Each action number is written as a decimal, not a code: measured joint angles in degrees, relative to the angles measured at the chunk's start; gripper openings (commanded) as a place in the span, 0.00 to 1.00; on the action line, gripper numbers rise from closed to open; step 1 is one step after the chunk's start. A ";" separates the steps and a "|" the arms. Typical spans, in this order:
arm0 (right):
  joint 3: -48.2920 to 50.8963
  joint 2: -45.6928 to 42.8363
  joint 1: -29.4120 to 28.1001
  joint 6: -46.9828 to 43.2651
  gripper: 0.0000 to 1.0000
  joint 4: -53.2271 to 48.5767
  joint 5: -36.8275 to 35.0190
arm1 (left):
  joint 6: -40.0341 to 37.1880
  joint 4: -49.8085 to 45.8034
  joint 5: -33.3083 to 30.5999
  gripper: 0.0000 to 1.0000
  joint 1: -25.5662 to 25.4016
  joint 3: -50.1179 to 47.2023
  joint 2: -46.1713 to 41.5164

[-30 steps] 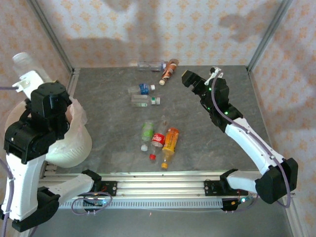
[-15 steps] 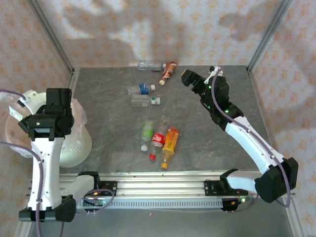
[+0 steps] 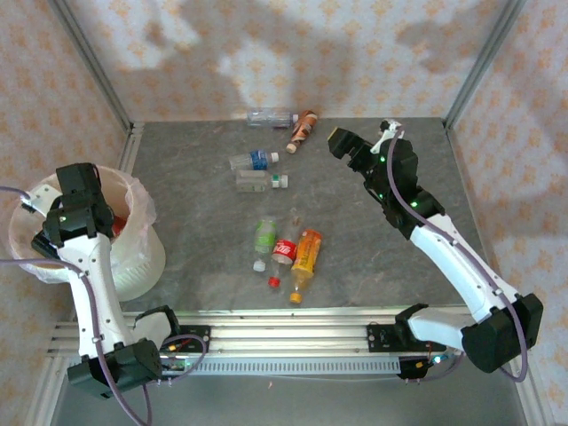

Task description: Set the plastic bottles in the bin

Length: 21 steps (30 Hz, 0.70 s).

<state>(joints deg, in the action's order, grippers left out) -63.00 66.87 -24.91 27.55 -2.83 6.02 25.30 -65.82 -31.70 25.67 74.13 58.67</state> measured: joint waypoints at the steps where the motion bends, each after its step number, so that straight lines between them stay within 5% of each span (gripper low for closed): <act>1: 0.00 0.00 0.00 0.02 0.99 -0.09 0.02 | -0.02 -0.04 0.35 0.91 0.00 0.44 0.17; 4: 0.00 0.04 0.00 0.02 0.99 -0.22 0.15 | 0.24 -0.13 1.66 1.00 0.00 2.40 0.81; 12: 0.00 1.66 0.00 0.28 0.99 -0.22 0.94 | 0.11 -0.28 10.75 1.00 0.00 7.15 -1.01; 18: 0.02 6.14 -0.02 0.26 0.99 0.11 3.06 | 2.16 4.55 35.21 1.00 -0.22 8.81 -5.77; 21: 0.04 8.83 -0.02 0.57 0.99 0.90 4.44 | 4.76 9.20 44.83 1.00 -4.42 8.33 -7.30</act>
<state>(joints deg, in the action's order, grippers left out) -62.96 75.70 -24.93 28.12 -1.93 10.46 30.06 -56.62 13.13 21.26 82.46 51.37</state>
